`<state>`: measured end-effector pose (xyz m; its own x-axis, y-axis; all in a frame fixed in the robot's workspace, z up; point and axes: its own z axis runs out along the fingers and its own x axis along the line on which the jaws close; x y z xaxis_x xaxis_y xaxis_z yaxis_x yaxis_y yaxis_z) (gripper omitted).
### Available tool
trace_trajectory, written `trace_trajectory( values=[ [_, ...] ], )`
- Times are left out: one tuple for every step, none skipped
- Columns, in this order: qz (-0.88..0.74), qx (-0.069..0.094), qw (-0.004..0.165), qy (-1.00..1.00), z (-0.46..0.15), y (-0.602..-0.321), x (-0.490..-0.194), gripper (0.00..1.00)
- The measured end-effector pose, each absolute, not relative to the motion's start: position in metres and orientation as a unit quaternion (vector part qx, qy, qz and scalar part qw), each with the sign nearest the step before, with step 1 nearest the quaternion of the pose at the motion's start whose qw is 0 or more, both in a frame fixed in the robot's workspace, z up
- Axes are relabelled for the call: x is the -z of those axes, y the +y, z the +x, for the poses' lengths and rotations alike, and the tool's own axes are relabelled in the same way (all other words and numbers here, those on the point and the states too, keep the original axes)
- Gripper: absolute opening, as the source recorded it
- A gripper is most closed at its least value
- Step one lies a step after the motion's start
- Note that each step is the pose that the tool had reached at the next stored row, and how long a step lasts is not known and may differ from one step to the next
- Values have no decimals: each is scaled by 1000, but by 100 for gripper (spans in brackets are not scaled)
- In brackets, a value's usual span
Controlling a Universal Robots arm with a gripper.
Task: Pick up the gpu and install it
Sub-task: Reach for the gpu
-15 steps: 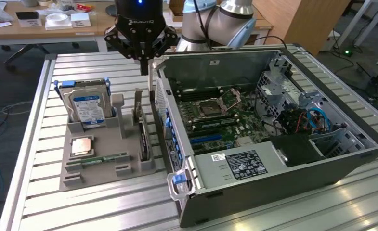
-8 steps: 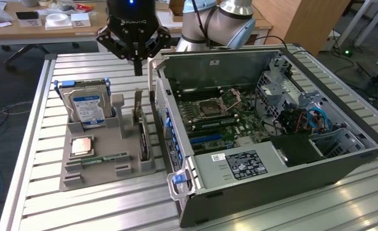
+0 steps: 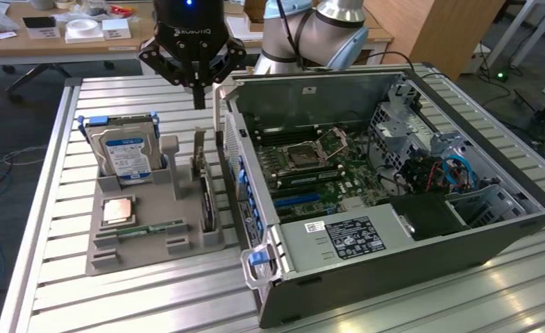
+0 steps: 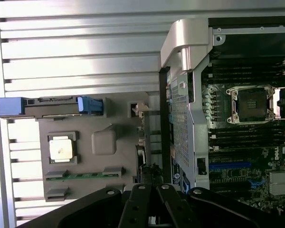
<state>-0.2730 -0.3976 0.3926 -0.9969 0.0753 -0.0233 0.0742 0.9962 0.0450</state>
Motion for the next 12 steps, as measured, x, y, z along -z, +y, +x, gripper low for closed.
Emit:
trace_trajectory(
  values=[
    [37,-22,12,999,-273,-398,-393,11],
    [37,-22,12,999,-273,-398,-393,11],
    [37,-22,12,999,-273,-398,-393,11],
    [37,-22,13,999,-273,-398,-393,11],
    [37,-22,12,999,-273,-398,-393,11],
    [37,-22,12,999,-273,-399,-393,11],
    [37,-22,12,999,-273,-400,-393,11],
    [37,-22,12,999,-273,-401,-393,11],
    [37,-22,12,999,-273,-403,-393,11],
    [37,-22,12,999,-273,-404,-393,11],
    [37,-22,12,999,-273,-406,-393,11],
    [37,-22,12,999,-273,-407,-393,11]
  ],
)
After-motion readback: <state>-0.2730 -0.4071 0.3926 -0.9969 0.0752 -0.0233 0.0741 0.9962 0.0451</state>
